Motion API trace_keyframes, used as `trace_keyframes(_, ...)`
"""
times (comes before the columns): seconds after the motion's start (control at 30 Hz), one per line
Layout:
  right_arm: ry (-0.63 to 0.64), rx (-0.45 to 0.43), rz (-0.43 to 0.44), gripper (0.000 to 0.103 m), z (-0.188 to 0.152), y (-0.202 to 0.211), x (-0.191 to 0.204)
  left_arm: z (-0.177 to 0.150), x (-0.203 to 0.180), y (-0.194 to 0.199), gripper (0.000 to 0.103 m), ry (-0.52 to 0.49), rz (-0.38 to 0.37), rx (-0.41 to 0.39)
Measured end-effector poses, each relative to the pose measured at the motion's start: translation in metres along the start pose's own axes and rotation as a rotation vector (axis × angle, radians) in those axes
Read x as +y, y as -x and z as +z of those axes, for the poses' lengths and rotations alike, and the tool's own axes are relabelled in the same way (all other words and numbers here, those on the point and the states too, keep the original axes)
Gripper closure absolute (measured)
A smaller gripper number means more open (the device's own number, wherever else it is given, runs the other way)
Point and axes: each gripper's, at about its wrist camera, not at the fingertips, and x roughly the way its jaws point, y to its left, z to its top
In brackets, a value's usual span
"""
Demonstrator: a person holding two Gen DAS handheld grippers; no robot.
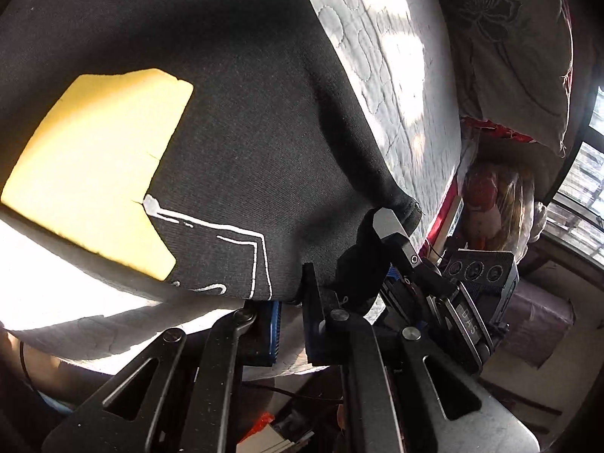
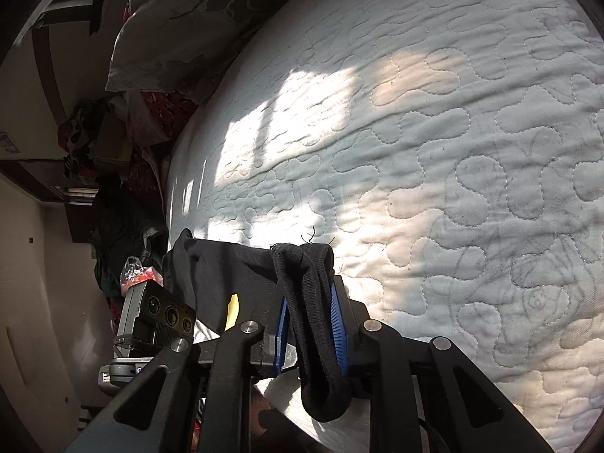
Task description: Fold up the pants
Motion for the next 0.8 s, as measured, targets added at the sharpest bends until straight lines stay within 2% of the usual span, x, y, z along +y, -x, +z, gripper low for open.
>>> trace_keyframes(0.1, -0.006, -0.003, -0.033, 0.085, -0.004, -0.002, 0.000, 0.000, -0.002, 0.003, 0.096, 0.010, -0.029, 0.011)
trace_keyframes(0.2, 0.008, -0.042, 0.011, 0.086, -0.008, 0.008, 0.014, -0.001, -0.012, 0.013, 0.096, -0.017, -0.049, -0.002)
trace_keyframes(0.37, 0.054, -0.070, 0.029, 0.086, -0.015, 0.021, 0.042, -0.006, -0.013, 0.032, 0.096, -0.034, -0.090, -0.016)
trace_keyframes(0.57, 0.054, -0.073, 0.040, 0.086, -0.021, 0.018, 0.063, -0.001, 0.008, 0.063, 0.096, -0.008, -0.144, -0.042)
trace_keyframes(0.8, 0.089, -0.046, 0.054, 0.086, -0.021, -0.007, 0.108, 0.011, 0.038, 0.100, 0.096, 0.033, -0.207, -0.084)
